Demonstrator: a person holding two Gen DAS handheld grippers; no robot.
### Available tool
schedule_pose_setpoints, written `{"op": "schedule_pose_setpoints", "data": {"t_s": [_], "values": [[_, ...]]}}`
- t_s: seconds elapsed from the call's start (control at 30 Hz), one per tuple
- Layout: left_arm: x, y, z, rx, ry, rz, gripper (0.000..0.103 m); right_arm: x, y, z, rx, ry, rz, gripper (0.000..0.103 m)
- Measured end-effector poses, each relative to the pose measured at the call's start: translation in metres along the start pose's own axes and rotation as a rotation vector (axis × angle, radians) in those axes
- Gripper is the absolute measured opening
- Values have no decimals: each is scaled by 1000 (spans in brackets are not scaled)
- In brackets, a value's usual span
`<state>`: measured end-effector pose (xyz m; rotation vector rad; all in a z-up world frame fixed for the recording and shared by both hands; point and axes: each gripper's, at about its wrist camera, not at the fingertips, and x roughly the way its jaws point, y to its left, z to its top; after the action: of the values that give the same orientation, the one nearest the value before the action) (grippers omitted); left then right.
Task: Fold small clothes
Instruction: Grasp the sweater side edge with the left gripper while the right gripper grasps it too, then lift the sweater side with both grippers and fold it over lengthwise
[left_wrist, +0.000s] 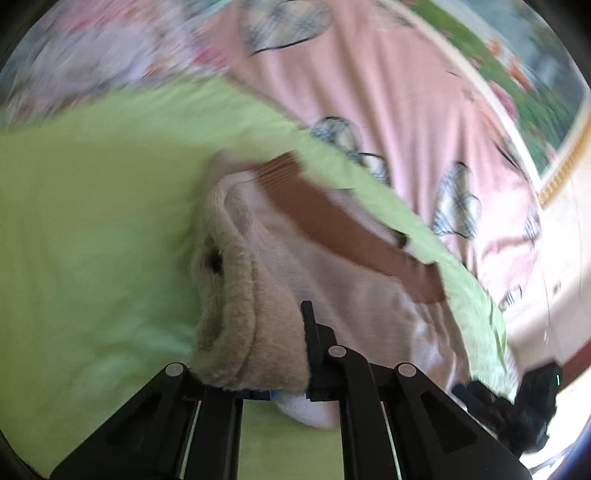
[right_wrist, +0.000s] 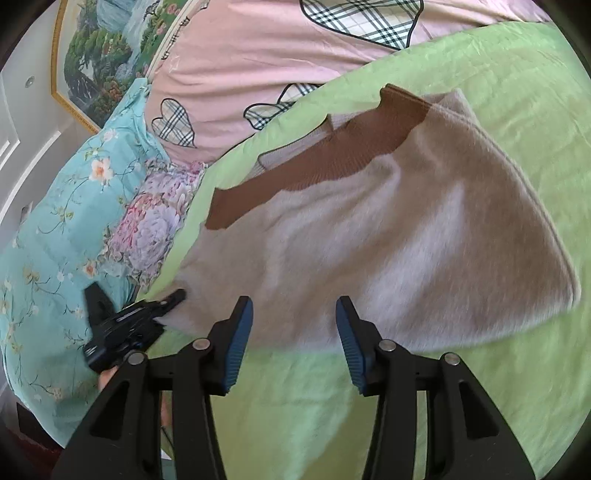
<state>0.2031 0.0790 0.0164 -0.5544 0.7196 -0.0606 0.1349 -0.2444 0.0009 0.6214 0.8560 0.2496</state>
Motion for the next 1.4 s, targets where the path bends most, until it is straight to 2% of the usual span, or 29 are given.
{"op": "schedule_pose_setpoints", "data": {"t_s": [0.2,0.37,0.4,0.47,0.57,0.63,0.7,0.8,0.83,0.9,0.93,0.97,1.07,1.23,1.33,1.4], "values": [[1,-65,-5,193,-9,-101,6,14,-18,40,5,20,28,48],[32,-107,-25,317,67,-137,6,33,-22,73,15,67,121,49],[39,-112,-29,331,85,-134,6,39,-22,80,27,83,154,51],[53,-120,-37,355,126,-128,6,53,-18,91,24,118,210,65],[62,-123,-45,369,149,-124,6,79,-6,105,12,187,297,79],[65,-123,-46,366,155,-125,6,102,0,113,20,249,339,81],[67,-122,-47,365,163,-123,6,127,5,120,31,293,334,81],[73,-126,-50,396,182,-99,6,155,15,131,53,324,413,81],[73,-128,-52,410,183,-88,6,161,20,134,40,327,413,80],[75,-136,-53,439,179,-62,6,172,33,139,-3,334,379,61],[74,-138,-54,445,177,-59,6,174,38,140,-26,335,358,31],[71,-141,-53,446,175,-67,6,174,41,143,-33,329,338,21],[60,-151,-47,454,173,-115,6,156,41,150,-68,281,306,19],[62,-202,-51,504,194,-218,6,94,19,169,-104,184,268,19],[78,-232,-62,504,231,-270,7,62,-10,177,-96,147,205,19],[93,-246,-75,513,262,-283,7,49,-34,178,-90,139,131,19]]}}
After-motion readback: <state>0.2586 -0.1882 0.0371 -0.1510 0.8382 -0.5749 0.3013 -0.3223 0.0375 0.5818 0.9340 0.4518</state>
